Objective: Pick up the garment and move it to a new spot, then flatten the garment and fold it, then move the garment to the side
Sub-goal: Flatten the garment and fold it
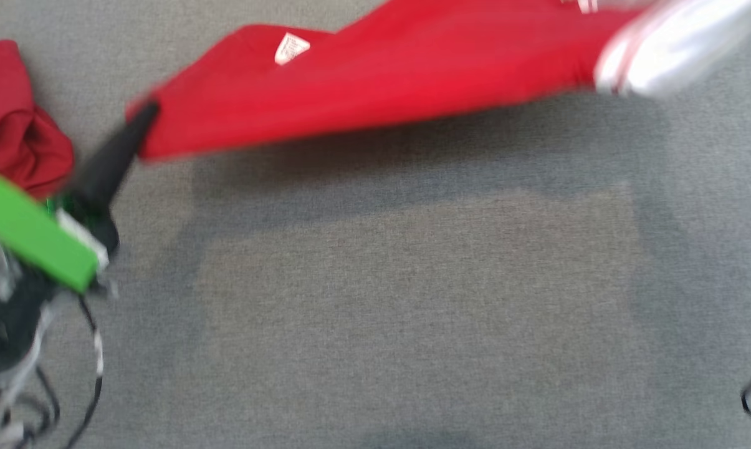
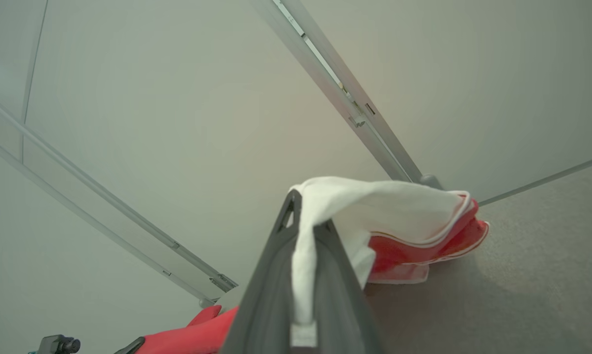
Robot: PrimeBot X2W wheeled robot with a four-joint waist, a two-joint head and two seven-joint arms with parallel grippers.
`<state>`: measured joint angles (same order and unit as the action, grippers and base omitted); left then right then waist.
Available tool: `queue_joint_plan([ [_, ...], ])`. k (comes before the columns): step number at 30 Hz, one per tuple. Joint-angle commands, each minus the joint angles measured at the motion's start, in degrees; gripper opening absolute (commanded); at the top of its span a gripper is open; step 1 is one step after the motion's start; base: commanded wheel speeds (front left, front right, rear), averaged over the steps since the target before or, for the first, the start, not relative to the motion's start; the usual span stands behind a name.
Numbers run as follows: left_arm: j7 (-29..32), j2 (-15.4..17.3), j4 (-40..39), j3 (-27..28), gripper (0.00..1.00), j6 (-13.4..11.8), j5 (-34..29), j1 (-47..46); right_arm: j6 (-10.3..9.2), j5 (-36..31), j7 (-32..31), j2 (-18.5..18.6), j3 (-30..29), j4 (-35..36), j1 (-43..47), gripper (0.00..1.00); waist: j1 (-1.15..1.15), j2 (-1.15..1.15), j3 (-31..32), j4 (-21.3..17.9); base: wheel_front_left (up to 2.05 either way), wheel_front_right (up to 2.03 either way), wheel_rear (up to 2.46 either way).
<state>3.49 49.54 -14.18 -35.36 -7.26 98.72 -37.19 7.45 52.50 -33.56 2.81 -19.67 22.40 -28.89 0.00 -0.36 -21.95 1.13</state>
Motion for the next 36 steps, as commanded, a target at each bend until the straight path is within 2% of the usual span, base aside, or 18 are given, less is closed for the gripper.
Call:
queue_joint_plan([
  [1,-1.14,1.14,-0.75,0.09,0.00,0.18,-1.27,1.77,0.06,0.79,0.00,0.17,-0.64,1.17,1.15,0.00,0.00,0.36,0.94,-1.00,0.00,0.00,0.00],
  [6,-8.83,5.74,-9.20,-0.16,0.00,-0.04,-2.98,14.51,0.06,5.02,-0.46,0.17,-4.38,8.03,11.26,0.00,0.00,0.36,0.80,-1.82,0.00,0.00,0.00],
  [12,-11.53,10.54,-17.99,1.26,0.00,-1.53,-3.86,19.25,0.06,6.82,-2.00,0.18,-6.12,13.83,10.47,0.00,0.00,0.36,-0.83,-1.77,0.00,0.00,0.00],
  [17,-8.42,13.62,-20.01,7.39,0.00,-2.81,1.54,12.42,0.06,3.94,-4.08,0.18,-6.24,11.01,-1.58,0.00,0.00,0.36,-5.48,-1.54,0.00,0.00,0.00],
  [19,-5.02,14.30,-18.42,10.33,0.00,-3.41,4.74,6.75,0.06,0.50,-5.02,0.19,-6.06,7.16,-10.49,0.00,0.00,0.36,-8.56,-1.28,0.00,0.00,0.00],
  [22,1.39,13.53,-13.36,13.33,0.00,-5.00,8.18,-4.81,0.06,-5.29,-5.17,0.16,-4.85,-1.73,-25.85,0.00,0.00,0.36,-13.61,-0.71,0.00,0.00,0.00],
  [25,7.62,10.80,-5.91,12.39,0.00,-7.45,6.69,-18.86,0.05,-12.69,-3.60,0.21,-2.68,-11.54,-41.54,0.00,0.00,0.36,-18.37,0.18,0.00,0.00,0.00],
  [27,10.49,7.41,0.23,10.05,0.00,-8.92,3.62,-28.64,0.04,-16.42,-0.67,0.22,-1.34,-18.67,-50.55,0.00,0.00,0.36,-20.88,0.88,0.00,0.00,0.00],
  [30,12.88,1.72,11.29,5.19,0.00,-9.81,-3.64,-41.40,0.04,-21.83,6.32,0.23,0.41,-30.30,-62.16,0.00,0.00,0.36,-23.37,1.92,0.00,0.00,0.00],
  [33,10.12,-4.10,23.73,1.60,0.00,-8.24,-11.56,-51.52,0.04,-25.99,15.63,0.27,2.95,-40.98,-70.70,0.00,0.00,0.36,-24.07,2.42,0.00,0.00,0.00],
  [36,2.15,-10.14,33.16,2.25,0.00,-4.00,-16.49,-58.62,0.04,-28.42,24.66,0.37,6.28,-49.28,-77.75,0.00,0.00,0.36,-25.07,2.50,0.00,0.00,0.00],
])
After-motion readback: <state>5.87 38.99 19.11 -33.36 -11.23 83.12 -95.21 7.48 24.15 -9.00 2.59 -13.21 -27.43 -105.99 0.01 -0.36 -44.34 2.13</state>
